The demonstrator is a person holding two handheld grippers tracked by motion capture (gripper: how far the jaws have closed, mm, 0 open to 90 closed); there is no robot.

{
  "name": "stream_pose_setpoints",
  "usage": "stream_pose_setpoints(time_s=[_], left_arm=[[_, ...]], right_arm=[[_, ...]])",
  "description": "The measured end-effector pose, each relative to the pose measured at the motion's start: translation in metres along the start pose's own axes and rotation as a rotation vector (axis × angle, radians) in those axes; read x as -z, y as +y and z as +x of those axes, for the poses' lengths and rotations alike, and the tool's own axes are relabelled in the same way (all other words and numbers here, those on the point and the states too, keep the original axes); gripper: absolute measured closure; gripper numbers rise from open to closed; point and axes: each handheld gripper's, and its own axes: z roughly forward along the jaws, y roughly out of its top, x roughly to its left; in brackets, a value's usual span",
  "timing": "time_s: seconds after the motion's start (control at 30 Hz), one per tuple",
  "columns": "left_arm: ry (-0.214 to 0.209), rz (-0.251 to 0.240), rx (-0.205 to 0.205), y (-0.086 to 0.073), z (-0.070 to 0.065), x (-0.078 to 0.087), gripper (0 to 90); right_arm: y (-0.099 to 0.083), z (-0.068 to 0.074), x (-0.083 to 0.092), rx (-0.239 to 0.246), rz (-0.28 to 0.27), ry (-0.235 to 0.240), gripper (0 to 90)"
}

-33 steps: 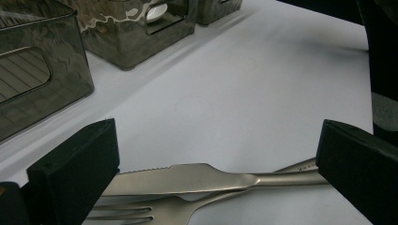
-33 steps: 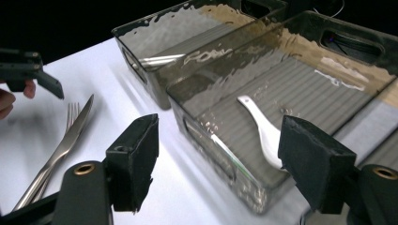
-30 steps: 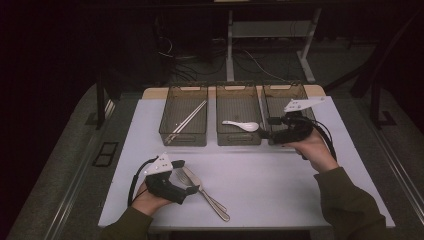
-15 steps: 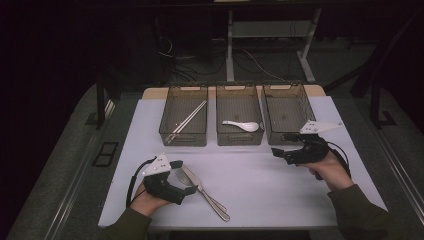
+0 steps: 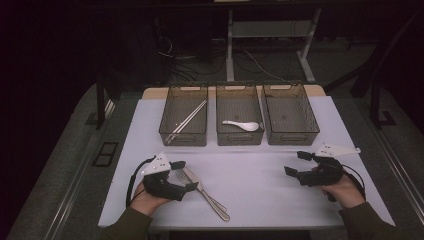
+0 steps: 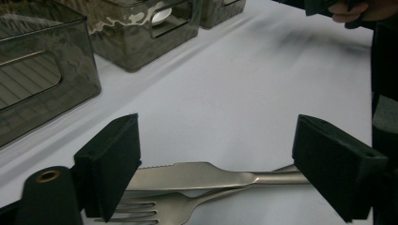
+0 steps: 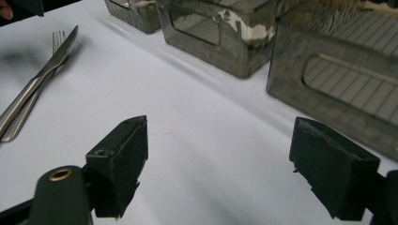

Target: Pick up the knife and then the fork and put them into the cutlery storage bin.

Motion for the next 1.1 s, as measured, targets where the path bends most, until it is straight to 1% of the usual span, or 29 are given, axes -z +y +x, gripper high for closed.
stream_pose_setpoints(time_s=[0.07,0.13,0.2,0.27,0.33,0.43,0.53,0.57,0.6,0.67,0.77,0.87,0.9,1.0,1.1], left_arm=[[-0.006,0.002,-0.002,0.0,-0.001,0.0,17.8],[-0.033,0.003,-0.007,0.0,-0.002,0.0,26.1],[-0.04,0.011,-0.015,0.001,-0.004,-0.001,31.5],[-0.052,0.02,-0.029,0.003,-0.007,-0.002,42.9],[-0.065,0.043,-0.045,0.005,-0.009,-0.003,56.9],[-0.078,0.085,-0.05,0.005,-0.013,-0.006,72.9],[-0.103,0.126,-0.058,0.004,-0.015,-0.009,86.0],[-0.108,0.137,-0.065,0.004,-0.017,-0.01,88.8],[-0.109,0.139,-0.068,0.004,-0.018,-0.011,88.8],[-0.098,0.154,-0.076,0.005,-0.019,-0.012,88.9],[-0.107,0.171,-0.081,0.004,-0.018,-0.014,88.9],[-0.14,0.202,-0.071,0.002,-0.021,-0.017,89.0],[-0.158,0.214,-0.073,0.001,-0.022,-0.019,89.0],[-0.187,0.236,-0.097,0.0,-0.028,-0.024,89.0],[-0.222,0.256,-0.098,-0.002,-0.035,-0.03,89.0]], right_arm=[[-0.005,0.001,0.002,-0.001,0.003,0.004,19.5],[-0.008,0.002,0.004,-0.001,0.004,-0.001,19.5],[-0.012,0.005,0.005,-0.003,0.008,0.005,19.5],[-0.015,0.007,0.004,0.002,0.016,0.005,19.5],[-0.017,0.01,0.004,0.003,0.025,0.002,19.5],[-0.02,0.013,0.004,0.009,0.031,0.009,19.5],[-0.022,0.016,0.004,0.017,0.037,0.013,19.5],[-0.022,0.016,0.004,0.02,0.038,0.013,19.5],[-0.023,0.016,0.004,0.019,0.036,0.012,19.5],[-0.023,0.015,0.004,0.017,0.04,0.012,19.5],[-0.023,0.014,0.004,0.018,0.04,0.007,19.6],[-0.023,0.014,0.004,0.018,0.043,0.006,19.5],[-0.023,0.014,0.003,0.017,0.043,0.006,19.6],[-0.023,0.014,0.003,0.02,0.043,0.006,19.5],[-0.023,0.014,0.003,0.019,0.045,0.01,19.6]])
